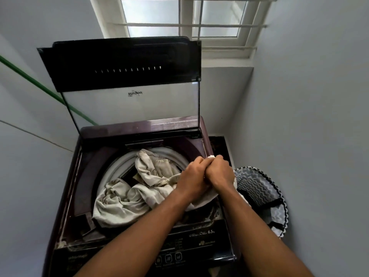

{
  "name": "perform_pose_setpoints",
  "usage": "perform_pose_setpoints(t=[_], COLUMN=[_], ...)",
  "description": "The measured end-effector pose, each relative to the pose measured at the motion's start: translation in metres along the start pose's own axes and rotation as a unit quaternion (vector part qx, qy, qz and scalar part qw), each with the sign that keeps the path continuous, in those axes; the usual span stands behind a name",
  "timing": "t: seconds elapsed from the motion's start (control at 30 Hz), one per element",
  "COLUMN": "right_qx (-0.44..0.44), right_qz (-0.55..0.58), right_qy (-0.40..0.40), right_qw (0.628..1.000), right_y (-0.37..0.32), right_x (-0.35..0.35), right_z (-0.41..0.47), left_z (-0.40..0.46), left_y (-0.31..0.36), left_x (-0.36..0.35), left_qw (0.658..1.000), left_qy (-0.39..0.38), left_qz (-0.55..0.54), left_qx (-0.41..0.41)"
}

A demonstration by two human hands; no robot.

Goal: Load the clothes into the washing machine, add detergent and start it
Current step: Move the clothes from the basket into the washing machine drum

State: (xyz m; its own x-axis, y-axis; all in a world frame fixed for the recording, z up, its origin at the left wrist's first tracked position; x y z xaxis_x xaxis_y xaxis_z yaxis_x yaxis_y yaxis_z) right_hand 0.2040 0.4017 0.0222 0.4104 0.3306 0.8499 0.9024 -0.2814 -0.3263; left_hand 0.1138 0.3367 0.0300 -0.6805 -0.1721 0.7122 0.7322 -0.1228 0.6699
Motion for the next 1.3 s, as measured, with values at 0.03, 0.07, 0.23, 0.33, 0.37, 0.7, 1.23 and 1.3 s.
perform_pose_setpoints(t=[0.03, 0.07, 0.23, 0.33, 0.37, 0.7, 1.23, 1.3], right_qx=[0.02, 0.037, 0.147, 0.219, 0.24, 0.218, 0.257, 0.269], right_qz=[0.01, 0.023, 0.111, 0.17, 0.177, 0.104, 0.032, 0.051], right_qy=[0.006, 0.004, -0.085, -0.118, -0.126, -0.266, -0.164, -0.057], right_qw=[1.0, 0.999, 0.979, 0.953, 0.946, 0.933, 0.952, 0.96], right_y=[-0.014, -0.029, -0.108, -0.149, -0.161, -0.162, -0.121, -0.115], right_x=[0.005, 0.006, -0.021, -0.039, -0.048, -0.178, -0.127, -0.085], right_z=[-0.008, -0.016, -0.064, -0.102, -0.113, -0.121, -0.079, -0.064], left_z=[-0.006, -0.012, -0.057, -0.09, -0.101, -0.152, -0.15, -0.115], left_y=[0.0, -0.002, -0.029, -0.049, -0.056, -0.157, -0.172, -0.143], left_x=[0.016, 0.033, 0.126, 0.162, 0.17, 0.125, 0.078, 0.073], left_qw=[0.999, 0.998, 0.984, 0.97, 0.965, 0.971, 0.93, 0.955], left_qy=[0.034, 0.063, 0.179, 0.238, 0.257, 0.076, -0.142, -0.104], left_qz=[-0.006, -0.01, -0.011, 0.011, 0.024, 0.057, 0.137, 0.17], left_qx=[0.0, 0.001, 0.017, 0.037, 0.052, 0.221, 0.309, 0.219])
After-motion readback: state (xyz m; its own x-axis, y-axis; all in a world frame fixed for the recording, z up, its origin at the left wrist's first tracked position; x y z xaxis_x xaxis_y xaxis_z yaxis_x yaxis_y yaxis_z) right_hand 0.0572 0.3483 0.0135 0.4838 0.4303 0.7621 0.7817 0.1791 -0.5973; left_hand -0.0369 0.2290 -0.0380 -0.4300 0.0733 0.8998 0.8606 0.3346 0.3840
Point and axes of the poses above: each hand's wrist, its own z-axis towards the middle knuckle, its own x-axis out of the back of the hand, y = z × x, the point moved 10 cm from there along z, towards the middle knuckle, and after that the axes turned 13 degrees about -x, right-handed, at the moved point
